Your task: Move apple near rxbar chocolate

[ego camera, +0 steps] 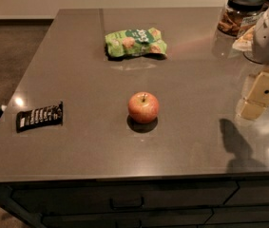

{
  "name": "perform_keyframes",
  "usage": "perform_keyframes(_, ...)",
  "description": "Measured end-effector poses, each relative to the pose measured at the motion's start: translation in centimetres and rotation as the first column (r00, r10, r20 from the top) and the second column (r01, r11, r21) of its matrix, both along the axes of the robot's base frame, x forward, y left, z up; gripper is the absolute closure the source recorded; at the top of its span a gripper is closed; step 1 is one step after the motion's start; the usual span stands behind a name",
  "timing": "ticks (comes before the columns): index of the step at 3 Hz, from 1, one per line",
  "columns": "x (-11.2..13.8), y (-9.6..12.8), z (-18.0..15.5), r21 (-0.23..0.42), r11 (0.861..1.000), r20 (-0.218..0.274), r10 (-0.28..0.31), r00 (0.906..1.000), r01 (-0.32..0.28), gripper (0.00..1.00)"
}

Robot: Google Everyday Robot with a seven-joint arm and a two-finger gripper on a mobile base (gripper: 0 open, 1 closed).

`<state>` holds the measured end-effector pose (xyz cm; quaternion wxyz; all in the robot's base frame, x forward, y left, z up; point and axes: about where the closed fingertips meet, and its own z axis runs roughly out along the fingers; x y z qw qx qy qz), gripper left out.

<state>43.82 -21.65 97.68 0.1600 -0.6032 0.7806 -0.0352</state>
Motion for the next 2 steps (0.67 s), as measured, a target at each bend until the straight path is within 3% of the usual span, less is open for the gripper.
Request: perform_keyframes(2,0.8,1.1,-0.7,0.016,1.0,-0.012,0.015,0.9998,-0.015,0.0)
